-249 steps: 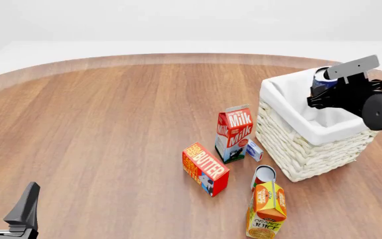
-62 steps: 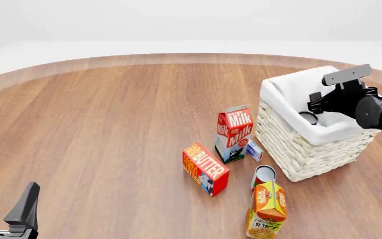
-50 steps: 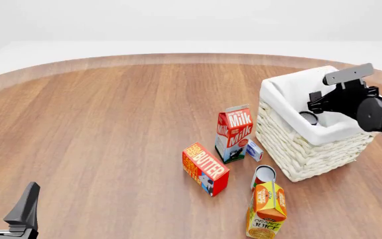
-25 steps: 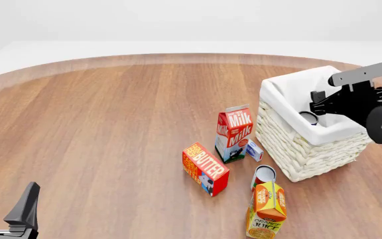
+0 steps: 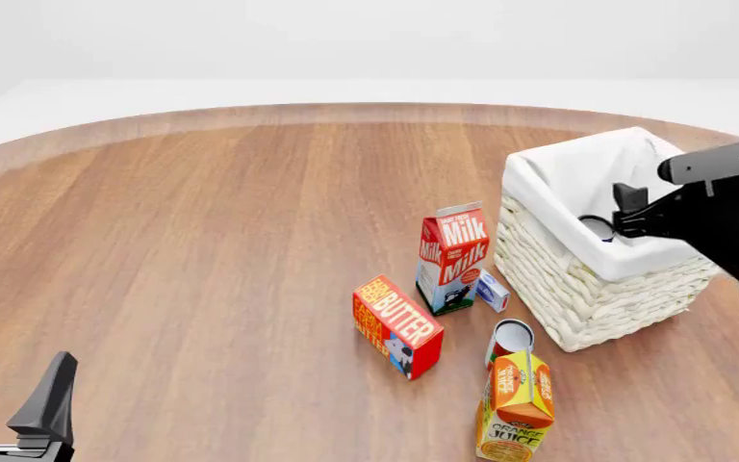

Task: Pick up the alphabet soup, and put it in the basket.

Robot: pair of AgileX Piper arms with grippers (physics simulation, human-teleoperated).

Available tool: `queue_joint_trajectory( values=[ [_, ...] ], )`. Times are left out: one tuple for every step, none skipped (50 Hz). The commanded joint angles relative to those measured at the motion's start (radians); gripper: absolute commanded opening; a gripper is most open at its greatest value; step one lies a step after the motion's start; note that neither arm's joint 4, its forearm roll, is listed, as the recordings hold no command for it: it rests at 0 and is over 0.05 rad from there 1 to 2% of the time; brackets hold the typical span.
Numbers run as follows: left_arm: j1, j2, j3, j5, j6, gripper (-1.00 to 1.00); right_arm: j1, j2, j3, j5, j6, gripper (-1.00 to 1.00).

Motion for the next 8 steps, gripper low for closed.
queue_joint_trajectory(
  values=[
    [0.0, 0.0, 0.0, 0.0, 0.0, 1.0, -0.001, -0.089, 0.058, 0.007, 0.021, 1.0],
    [0.0, 0.0, 0.0, 0.0, 0.0, 1.0, -0.003, -0.1, 0.066, 0.007, 0.024, 1.0],
    [0.0, 0.0, 0.0, 0.0, 0.0, 1.0, -0.002, -0.105, 0.069, 0.009, 0.027, 1.0],
    [0.0, 0.0, 0.0, 0.0, 0.0, 1.0, -0.002, -0.105, 0.069, 0.009, 0.027, 1.0],
    [0.0, 0.0, 0.0, 0.0, 0.0, 1.0, -0.001, -0.121, 0.078, 0.013, 0.026, 1.0],
    [0.0, 0.0, 0.0, 0.0, 0.0, 1.0, 0.002, -0.135, 0.084, 0.018, 0.031, 1.0],
    [0.0, 0.0, 0.0, 0.0, 0.0, 1.0, 0.001, -0.143, 0.088, 0.02, 0.031, 1.0],
    [0.0, 0.0, 0.0, 0.0, 0.0, 1.0, 0.0, -0.151, 0.093, 0.021, 0.033, 1.0]
  ],
)
